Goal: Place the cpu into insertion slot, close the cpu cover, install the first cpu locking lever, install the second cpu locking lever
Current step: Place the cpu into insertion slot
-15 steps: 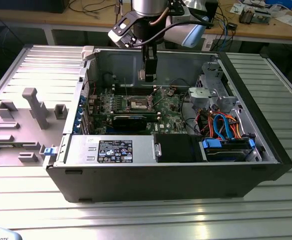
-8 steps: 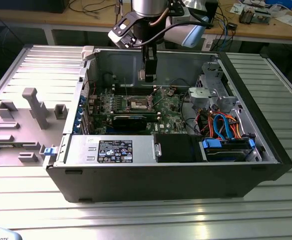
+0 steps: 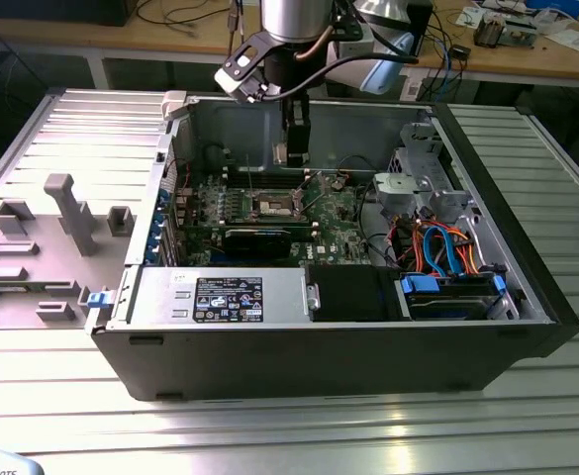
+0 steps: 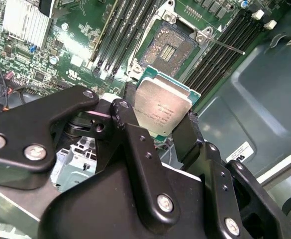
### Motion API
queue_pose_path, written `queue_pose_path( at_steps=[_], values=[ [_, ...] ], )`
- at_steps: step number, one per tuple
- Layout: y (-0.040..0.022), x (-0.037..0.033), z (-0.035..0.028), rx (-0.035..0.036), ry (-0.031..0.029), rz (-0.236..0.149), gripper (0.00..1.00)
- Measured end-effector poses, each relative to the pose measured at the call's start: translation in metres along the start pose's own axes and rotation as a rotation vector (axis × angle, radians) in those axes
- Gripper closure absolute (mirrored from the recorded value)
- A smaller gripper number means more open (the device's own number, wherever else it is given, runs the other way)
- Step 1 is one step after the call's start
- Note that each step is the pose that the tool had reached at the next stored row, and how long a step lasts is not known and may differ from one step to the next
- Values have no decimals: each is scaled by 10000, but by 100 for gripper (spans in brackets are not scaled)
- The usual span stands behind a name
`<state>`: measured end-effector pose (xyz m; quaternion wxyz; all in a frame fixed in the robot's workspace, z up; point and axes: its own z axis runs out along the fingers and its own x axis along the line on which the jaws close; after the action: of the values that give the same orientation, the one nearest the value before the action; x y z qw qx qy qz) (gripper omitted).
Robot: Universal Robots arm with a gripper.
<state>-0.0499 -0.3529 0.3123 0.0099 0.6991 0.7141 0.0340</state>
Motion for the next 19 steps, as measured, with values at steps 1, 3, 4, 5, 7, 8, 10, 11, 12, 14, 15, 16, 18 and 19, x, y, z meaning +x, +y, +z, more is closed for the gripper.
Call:
queue_pose_path(
  at_steps=[1,3,4,5,7,8,10,11,12,14,15,16,18,19],
  values=[
    [-2,5,24,0,-1,3,46],
    [-9,18,83,-1,1,1,46],
    [-12,21,102,-1,1,1,46],
    [-17,26,129,0,-1,0,46],
    [-25,34,177,-1,1,0,46],
    [-30,33,193,-1,1,1,46],
    [-36,34,249,0,-1,-2,46],
    [-37,34,252,2,-3,0,46],
    [-37,34,253,0,0,0,46],
    [-37,34,256,0,1,0,46],
    [-37,34,256,0,0,0,46],
    [-38,34,257,0,0,0,46],
    [-43,34,259,-1,0,2,46],
    [-46,34,260,0,1,1,46]
  ],
)
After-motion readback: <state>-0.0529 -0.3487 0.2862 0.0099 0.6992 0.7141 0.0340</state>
